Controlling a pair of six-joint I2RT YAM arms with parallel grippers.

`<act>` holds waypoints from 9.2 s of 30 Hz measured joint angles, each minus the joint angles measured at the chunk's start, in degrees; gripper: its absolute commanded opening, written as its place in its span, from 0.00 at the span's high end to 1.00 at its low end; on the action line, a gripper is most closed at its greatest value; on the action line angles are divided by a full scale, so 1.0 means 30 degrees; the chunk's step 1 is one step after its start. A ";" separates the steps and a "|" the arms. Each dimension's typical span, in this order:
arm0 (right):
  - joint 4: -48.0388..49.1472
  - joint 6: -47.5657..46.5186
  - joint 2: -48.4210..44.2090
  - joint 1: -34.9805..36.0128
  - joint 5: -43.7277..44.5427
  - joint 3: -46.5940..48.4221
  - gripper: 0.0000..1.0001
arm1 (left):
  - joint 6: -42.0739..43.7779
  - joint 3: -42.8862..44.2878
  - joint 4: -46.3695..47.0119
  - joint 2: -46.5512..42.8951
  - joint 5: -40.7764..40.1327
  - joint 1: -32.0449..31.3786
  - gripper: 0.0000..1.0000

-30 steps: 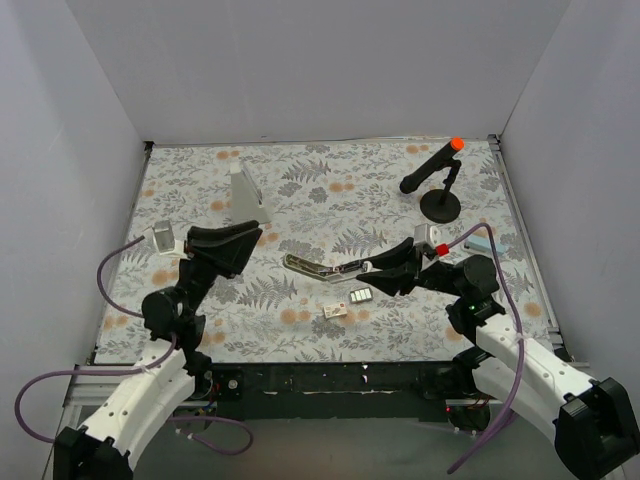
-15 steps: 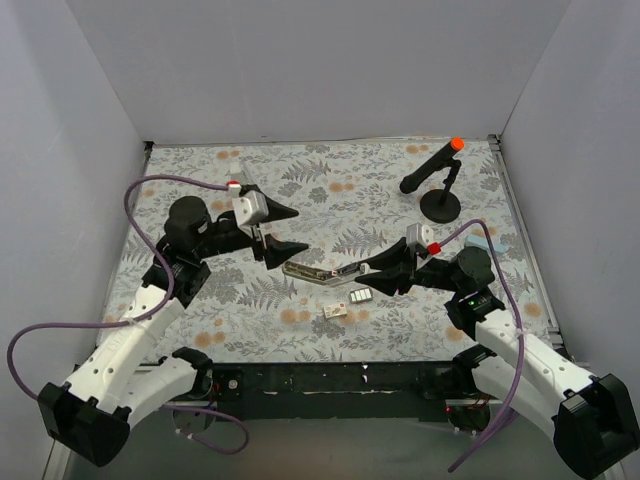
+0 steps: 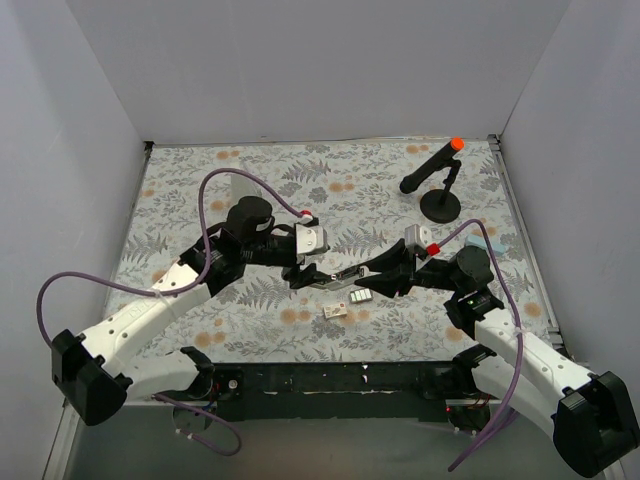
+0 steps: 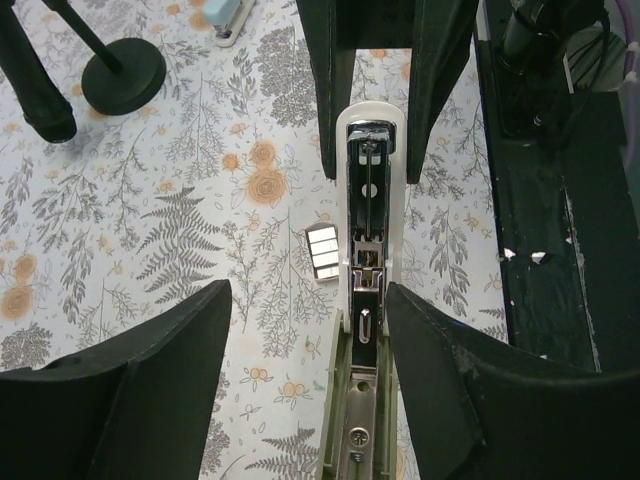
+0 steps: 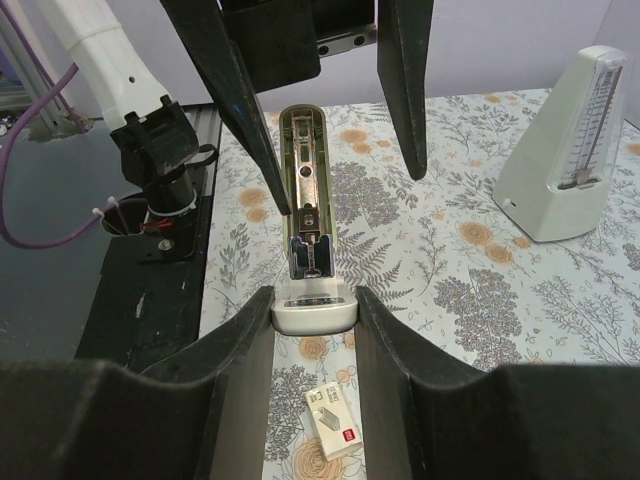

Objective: Load the staples into the stapler

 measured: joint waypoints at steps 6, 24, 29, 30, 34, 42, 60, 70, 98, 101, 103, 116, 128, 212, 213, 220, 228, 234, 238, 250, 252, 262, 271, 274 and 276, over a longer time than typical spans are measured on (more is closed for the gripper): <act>0.0022 0.0000 0.0087 0.0000 -0.0160 0.0000 0.99 | 0.0852 0.0925 -0.1027 0.1144 -0.0328 -0.0481 0.45; 0.0576 0.0087 0.0233 0.0000 -0.0219 0.0000 0.99 | 0.1282 0.1457 -0.3024 0.2208 0.0357 -0.0729 0.51; 0.0634 0.0138 0.0233 0.0000 -0.0219 0.0000 0.99 | 0.1253 0.1858 -0.3067 0.2710 0.0663 -0.0801 0.60; 0.0656 0.0138 0.0233 0.0000 -0.0211 0.0000 0.99 | 0.1239 0.1923 -0.3075 0.2812 0.0707 -0.0838 0.60; 0.0743 0.0160 0.0240 -0.0015 -0.0219 0.0000 0.99 | 0.1246 0.2091 -0.3133 0.3228 0.0845 -0.0976 0.62; 0.1013 0.0189 0.0299 -0.0015 -0.0211 0.0000 0.99 | 0.1217 0.2098 -0.3155 0.3373 0.0954 -0.1093 0.79; 0.0262 -0.0780 0.0466 0.0000 0.1180 -0.0765 0.19 | 0.1989 0.1712 -0.4328 0.3235 -0.1727 -0.1224 1.00; -0.2798 -0.1690 -0.2193 0.0000 0.5231 -0.1508 0.16 | 0.3133 0.1392 -0.5574 0.4167 -0.7257 -0.1209 1.00; -0.4575 -0.1443 -0.5195 0.0000 0.8276 -0.3570 0.17 | 0.6805 0.6798 -0.7614 1.5351 -1.1861 0.2900 1.00; -0.4561 -0.1450 -0.5042 0.0000 0.8065 -0.3570 0.17 | 0.7082 0.6798 -0.7417 1.5497 -1.1803 0.3053 0.96; -0.4554 -0.1450 -0.4918 0.0000 0.7868 -0.3570 0.17 | 0.7169 0.6798 -0.7417 1.5504 -1.1781 0.3060 0.91; -0.4685 -0.1443 -0.4714 0.0000 0.7490 -0.3563 0.17 | 0.7191 0.6798 -0.7220 1.5511 -1.1650 0.3067 0.51; -0.8480 -0.1348 -0.4379 0.0000 0.7810 -0.1202 0.03 | 0.5559 0.6645 -0.5712 1.2386 -1.0885 0.3060 0.13; -2.3044 0.5421 1.4702 -1.0965 2.4414 1.1890 0.84 | -1.0375 -0.8320 0.7461 -1.1001 -1.5001 0.3038 0.02; -2.3037 0.5107 1.4528 -1.0506 2.4472 1.1883 0.85 | -1.0375 -0.8320 0.7468 -1.0958 -1.4994 0.3038 0.02; -2.2753 0.1800 1.3427 -0.6222 2.4261 1.1883 0.91 | -1.0229 -0.8357 0.7475 -1.0805 -1.4906 0.3038 0.02; -2.1391 -0.3636 1.2903 -0.1953 2.0611 1.1883 0.99 | -0.9938 -0.8590 0.7606 -1.0601 -1.4498 0.3038 0.02; -2.0669 -0.7417 1.2211 -0.0663 1.5606 1.1861 0.99 | -0.9734 -0.8612 0.7650 -1.0316 -1.4229 0.3038 0.02; -2.0487 -1.0091 1.2284 -0.0146 1.2560 1.1803 0.98 | -0.9617 -0.8633 0.7752 -1.0003 -1.3835 0.3038 0.02; -2.2564 -1.6691 1.6517 0.2004 0.9034 1.4010 0.92 | -0.9194 -0.8925 0.7927 -0.8677 -1.3559 0.3038 0.02; -2.2688 -1.7384 1.6888 0.2295 0.8706 1.4229 0.92 | -0.9143 -0.8925 0.7949 -0.8306 -1.3559 0.3038 0.02; -2.1653 -1.8680 1.7733 0.2703 0.7927 1.3945 0.81 | -0.8910 -0.8925 0.8116 -0.6222 -1.3187 0.3038 0.02; -2.1158 -1.8928 1.7733 0.2739 0.7621 1.3712 0.57 | -0.8568 -0.8925 0.8109 -0.4809 -1.1970 0.3038 0.02; -2.1041 -1.8972 1.7675 0.2754 0.7417 1.3690 0.47 | -0.8408 -0.8925 0.8109 -0.4648 -1.1417 0.3038 0.02; -2.0699 -1.8914 1.7325 0.2776 0.7242 1.3464 0.43 | -0.8204 -0.8925 0.8116 -0.4546 -1.0885 0.3038 0.02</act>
